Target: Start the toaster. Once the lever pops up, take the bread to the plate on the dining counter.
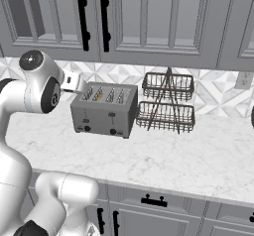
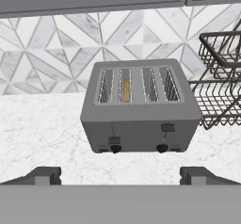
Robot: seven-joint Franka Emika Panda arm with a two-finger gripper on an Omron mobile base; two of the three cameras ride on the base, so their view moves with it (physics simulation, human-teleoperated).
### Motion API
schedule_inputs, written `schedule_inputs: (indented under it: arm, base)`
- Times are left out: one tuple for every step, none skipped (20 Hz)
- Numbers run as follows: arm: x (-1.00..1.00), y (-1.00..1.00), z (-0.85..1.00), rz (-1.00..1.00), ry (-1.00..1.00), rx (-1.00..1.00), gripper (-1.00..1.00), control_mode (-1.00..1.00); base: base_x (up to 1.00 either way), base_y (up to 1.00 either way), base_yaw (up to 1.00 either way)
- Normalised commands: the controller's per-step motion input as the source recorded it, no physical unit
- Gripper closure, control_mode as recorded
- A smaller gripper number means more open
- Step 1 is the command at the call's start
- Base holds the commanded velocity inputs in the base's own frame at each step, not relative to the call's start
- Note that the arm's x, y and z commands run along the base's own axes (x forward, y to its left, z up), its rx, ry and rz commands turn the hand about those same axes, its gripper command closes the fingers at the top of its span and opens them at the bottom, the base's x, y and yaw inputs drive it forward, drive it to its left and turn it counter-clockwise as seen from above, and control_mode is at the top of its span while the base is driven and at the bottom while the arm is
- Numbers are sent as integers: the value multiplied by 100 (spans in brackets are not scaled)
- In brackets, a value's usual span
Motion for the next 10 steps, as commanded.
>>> schedule_inputs:
  arm:
    - [0, 0, 0, 0, 0, 0, -100, -100]
    - [0, 0, 0, 0, 0, 0, -100, -100]
    - [0, 0, 0, 0, 0, 0, -100, -100]
    - [0, 0, 0, 0, 0, 0, -100, -100]
    - [0, 0, 0, 0, 0, 0, -100, -100]
    - [0, 0, 0, 0, 0, 0, -100, -100]
    - [0, 0, 0, 0, 0, 0, -100, -100]
    - [0, 0, 0, 0, 0, 0, -100, -100]
    - [0, 0, 0, 0, 0, 0, -100, -100]
    - [0, 0, 0, 0, 0, 0, -100, -100]
  base:
    - [0, 0, 0]
    - [0, 0, 0]
    - [0, 0, 0]
    - [0, 0, 0]
    - [0, 0, 0]
    - [0, 0, 0]
    - [0, 0, 0]
    - [0, 0, 0]
    - [0, 0, 0]
    - [0, 0, 0]
